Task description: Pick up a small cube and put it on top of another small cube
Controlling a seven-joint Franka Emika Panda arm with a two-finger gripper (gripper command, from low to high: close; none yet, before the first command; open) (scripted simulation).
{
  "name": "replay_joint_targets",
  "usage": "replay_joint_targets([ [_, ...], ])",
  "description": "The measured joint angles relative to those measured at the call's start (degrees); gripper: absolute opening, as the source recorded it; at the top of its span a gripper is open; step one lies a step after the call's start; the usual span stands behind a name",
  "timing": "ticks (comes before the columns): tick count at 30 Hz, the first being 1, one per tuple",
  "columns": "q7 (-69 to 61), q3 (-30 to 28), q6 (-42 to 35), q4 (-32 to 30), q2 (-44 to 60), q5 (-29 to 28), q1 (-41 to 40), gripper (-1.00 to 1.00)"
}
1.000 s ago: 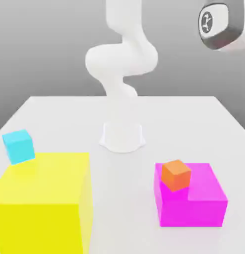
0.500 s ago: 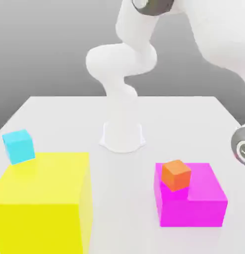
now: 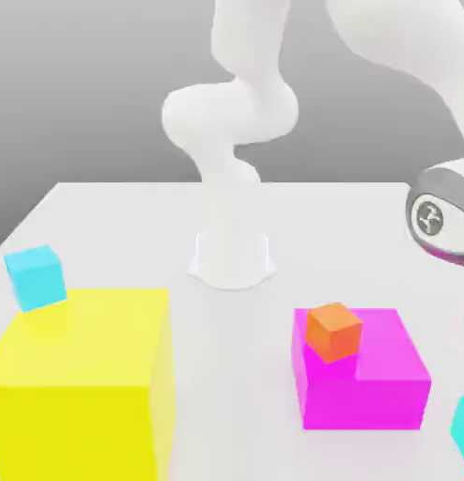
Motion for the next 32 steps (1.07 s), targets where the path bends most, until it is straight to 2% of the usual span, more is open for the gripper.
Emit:
replay_joint_targets([
  [5, 5.86, -6.65, -5.63, -3.55, -9.58, 0.17, -5.65, -1.00],
  [10, 13.48, -11.68, -12.39, -7.43, -20.46, -0.78, -18.46, -1.00],
  [17, 22.62, -17.99, -20.32, -12.79, -33.42, -1.67, -28.38, -1.00],
  [21, 23.07, -19.59, -13.52, -18.04, -31.69, -1.23, -29.83, -1.00],
  [22, 22.98, -19.74, -12.10, -18.93, -31.14, -1.13, -29.91, 1.00],
  [28, 23.03, -19.80, -11.35, -19.37, -30.86, -1.25, -29.97, 1.00],
  [32, 23.69, -19.33, -18.14, -15.33, -33.74, -1.92, -29.78, 1.00],
])
